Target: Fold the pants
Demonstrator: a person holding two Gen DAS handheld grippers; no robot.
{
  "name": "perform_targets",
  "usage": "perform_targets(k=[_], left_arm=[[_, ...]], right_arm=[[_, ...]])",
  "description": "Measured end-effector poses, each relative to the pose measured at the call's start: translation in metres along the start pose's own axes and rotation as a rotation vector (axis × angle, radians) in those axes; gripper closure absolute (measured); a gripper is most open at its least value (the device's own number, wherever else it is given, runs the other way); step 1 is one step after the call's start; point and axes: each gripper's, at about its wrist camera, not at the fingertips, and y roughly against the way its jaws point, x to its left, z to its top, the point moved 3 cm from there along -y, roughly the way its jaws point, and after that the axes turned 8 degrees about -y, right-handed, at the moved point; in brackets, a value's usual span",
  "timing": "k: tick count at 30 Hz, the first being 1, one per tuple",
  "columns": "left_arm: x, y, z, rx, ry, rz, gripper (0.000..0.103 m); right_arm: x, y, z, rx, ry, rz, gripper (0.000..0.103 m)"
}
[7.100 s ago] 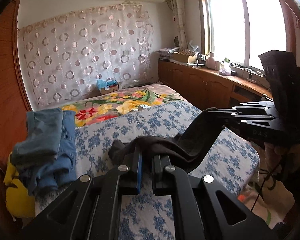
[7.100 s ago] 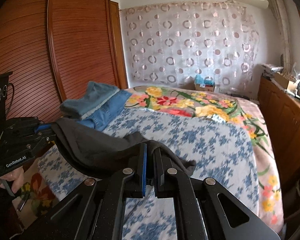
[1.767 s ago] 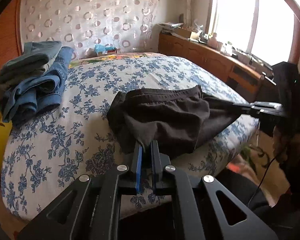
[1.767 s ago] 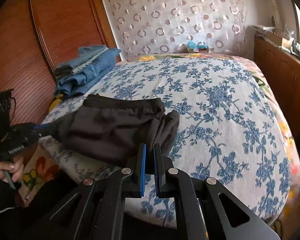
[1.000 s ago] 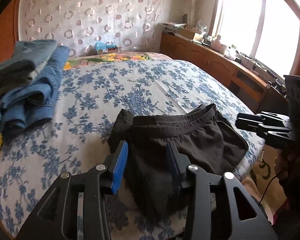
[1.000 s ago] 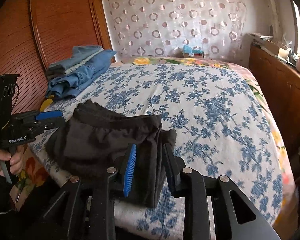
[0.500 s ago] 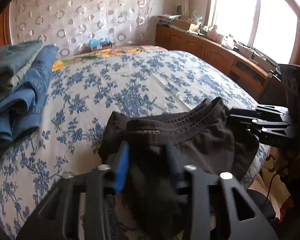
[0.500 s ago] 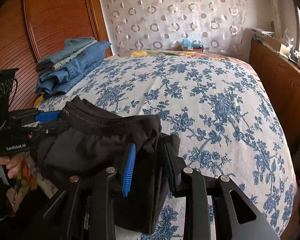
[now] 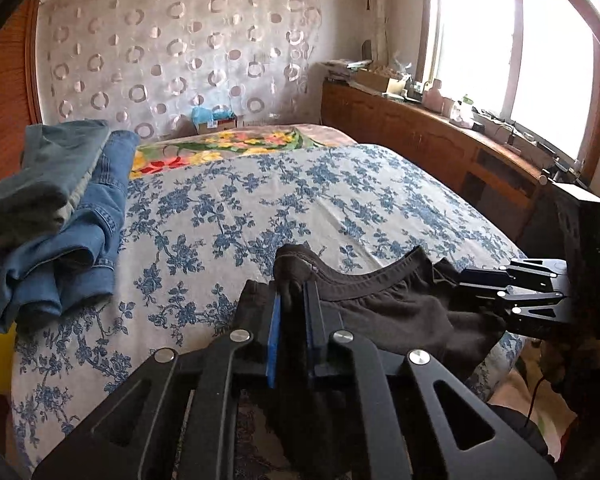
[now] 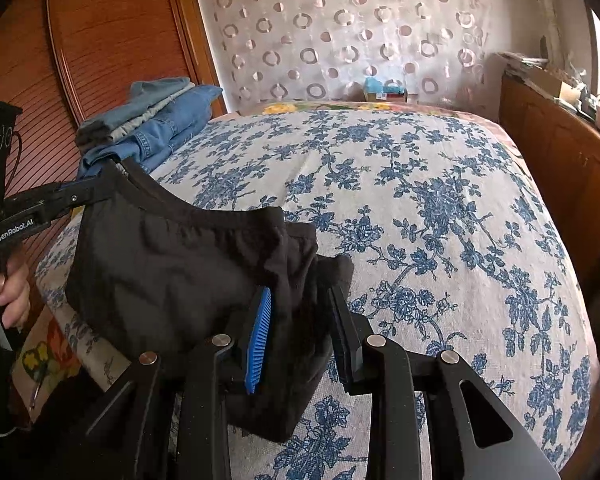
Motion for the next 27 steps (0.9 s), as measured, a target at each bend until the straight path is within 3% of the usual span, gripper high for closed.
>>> perform_targets(k=[6,11,23,27], left_arm=[[-0.002,-0.003,-0.005,0.025,-0.002,0.015,0.077],[-0.003,0.002,-0.013,0.024,0.016,-0.004,0.058],[-0.006,-0.010,-0.041,0.089,0.037,-0.006,0.058],[-0.008,-0.013,-0.044,0.098,0.036,-0.002,0.058]], right_arm=[[0.000,0.001,-0.001,0.003,-0.001,-0.005,0.073],[0.004,0.008,-0.002,-0.003,0.013,0.005,0.073],[0.006,0.000,-0.006,0.022,0.035,-0.017,0.074],[0.007,0.001,-0.007,0.021,0.045,-0.020,0.085]])
